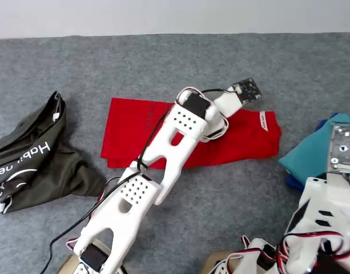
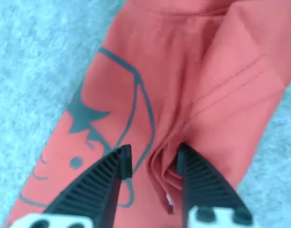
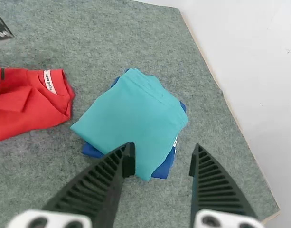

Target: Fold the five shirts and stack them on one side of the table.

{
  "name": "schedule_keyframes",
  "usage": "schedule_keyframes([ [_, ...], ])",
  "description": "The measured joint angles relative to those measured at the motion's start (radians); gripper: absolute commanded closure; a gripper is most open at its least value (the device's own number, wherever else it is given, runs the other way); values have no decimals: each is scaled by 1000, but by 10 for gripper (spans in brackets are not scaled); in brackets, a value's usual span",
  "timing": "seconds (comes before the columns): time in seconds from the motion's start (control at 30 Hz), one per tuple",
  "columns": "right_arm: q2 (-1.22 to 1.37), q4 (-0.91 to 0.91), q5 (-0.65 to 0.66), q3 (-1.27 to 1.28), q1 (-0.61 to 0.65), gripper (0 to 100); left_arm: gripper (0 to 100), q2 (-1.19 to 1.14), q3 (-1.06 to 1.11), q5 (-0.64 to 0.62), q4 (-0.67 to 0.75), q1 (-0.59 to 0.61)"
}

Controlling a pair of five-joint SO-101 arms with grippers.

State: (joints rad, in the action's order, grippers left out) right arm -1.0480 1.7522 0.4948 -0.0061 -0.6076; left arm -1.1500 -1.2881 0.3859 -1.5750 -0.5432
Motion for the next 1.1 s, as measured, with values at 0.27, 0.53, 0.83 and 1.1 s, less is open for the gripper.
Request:
schedule_keyframes([
  [0.27,0,0,6,0,0,801,837,-8,0,0,38,63],
  [0.53,0,0,6,0,0,801,837,-11,0,0,43,80],
  [0.83,0,0,6,0,0,801,840,-12,-106,0,-46,44],
  [1.1,0,0,6,0,0,801,841,-12,-110,-34,-152,5],
])
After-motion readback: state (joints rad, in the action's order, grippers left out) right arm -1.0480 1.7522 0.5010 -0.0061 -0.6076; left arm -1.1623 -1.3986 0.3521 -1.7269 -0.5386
